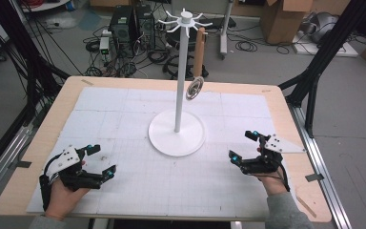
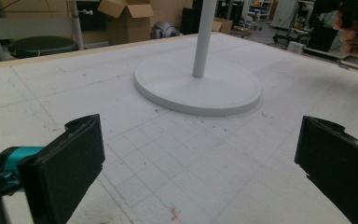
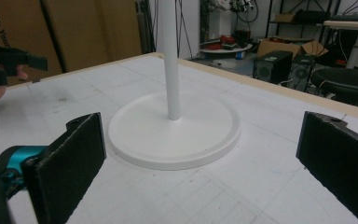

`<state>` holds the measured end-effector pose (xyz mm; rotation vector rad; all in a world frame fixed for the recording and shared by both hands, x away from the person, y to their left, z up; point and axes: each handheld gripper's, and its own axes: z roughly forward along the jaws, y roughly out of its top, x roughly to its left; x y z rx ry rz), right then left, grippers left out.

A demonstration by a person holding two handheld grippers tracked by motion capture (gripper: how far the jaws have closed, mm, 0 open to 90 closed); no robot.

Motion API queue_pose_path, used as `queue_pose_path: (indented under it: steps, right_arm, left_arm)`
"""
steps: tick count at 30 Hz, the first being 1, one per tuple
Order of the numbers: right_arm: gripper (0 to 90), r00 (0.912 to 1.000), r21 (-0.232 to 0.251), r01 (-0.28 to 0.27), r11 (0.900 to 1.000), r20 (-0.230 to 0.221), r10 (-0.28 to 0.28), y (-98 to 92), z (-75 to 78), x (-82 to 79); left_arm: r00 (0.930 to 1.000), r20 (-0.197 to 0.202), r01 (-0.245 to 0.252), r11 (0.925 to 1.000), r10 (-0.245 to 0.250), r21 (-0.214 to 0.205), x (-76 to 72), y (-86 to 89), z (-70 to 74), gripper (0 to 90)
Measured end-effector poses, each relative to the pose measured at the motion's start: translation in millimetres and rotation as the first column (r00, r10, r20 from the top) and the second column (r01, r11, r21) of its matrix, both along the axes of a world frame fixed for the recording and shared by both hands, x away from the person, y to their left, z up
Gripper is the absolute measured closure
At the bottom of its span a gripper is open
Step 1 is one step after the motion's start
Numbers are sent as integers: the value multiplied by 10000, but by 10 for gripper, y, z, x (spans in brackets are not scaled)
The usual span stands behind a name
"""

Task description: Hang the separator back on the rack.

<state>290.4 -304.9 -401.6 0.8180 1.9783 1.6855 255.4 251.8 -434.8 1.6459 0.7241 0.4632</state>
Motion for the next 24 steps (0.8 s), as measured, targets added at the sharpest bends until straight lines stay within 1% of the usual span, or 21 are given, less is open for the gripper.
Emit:
queue_pose_path:
  steps: [4,6,7,10,15,16,17,18,19,21,22,23,24]
  right_arm:
    - [5,9999,50,2,10000,-118,-1,-45,-32,-22]
    - [5,9999,47,-4,10000,-102,4,-65,-52,-33]
    - [5,9999,63,-9,10000,-132,10,-77,-65,-38]
    - [5,9998,86,-11,10000,-217,12,-110,-95,-61]
    - [5,9999,77,-29,10000,-124,30,-161,-105,-126]
    - [5,9998,53,-67,10000,-170,68,-164,-108,-149]
    - [5,9999,-37,-46,10000,-161,45,-169,-116,-168]
    - [5,9997,-112,-7,9999,-245,5,-171,-125,-192]
    - [5,9998,-184,21,9998,-222,-25,-177,-137,-208]
    - [5,9997,-326,3,9995,-241,-11,-190,-156,-238]
    - [5,9997,-345,26,9994,-244,-35,-195,-160,-252]
    - [5,9996,-359,16,9994,-291,-27,-205,-162,-265]
    - [5,9997,-339,36,9994,-247,-44,-214,-162,-270]
  left_arm:
    - [10000,-2,4,10000,-4,-67,4,0,3,18]
    - [10000,-16,32,9998,-32,-206,2,0,10,18]
    - [10000,41,36,9998,-35,-190,3,3,13,19]
    - [10000,33,0,9997,1,-247,1,3,14,18]
    - [10000,94,-10,9996,13,-287,-1,9,18,18]
    - [10000,90,-18,9996,20,-296,-2,9,19,19]
    - [10000,78,-26,9994,29,-356,-2,8,20,19]
    - [10000,-2,6,9987,-6,-514,0,15,28,18]
    - [10000,-17,-10,9970,9,-770,-1,18,37,18]
    - [9999,139,-16,9939,32,-1099,-8,22,62,18]
    - [9998,167,-34,9928,54,-1201,-10,18,67,18]
    - [9998,173,-43,9928,64,-1193,-10,16,68,18]
    - [9998,168,-61,9935,81,-1138,-6,13,65,18]
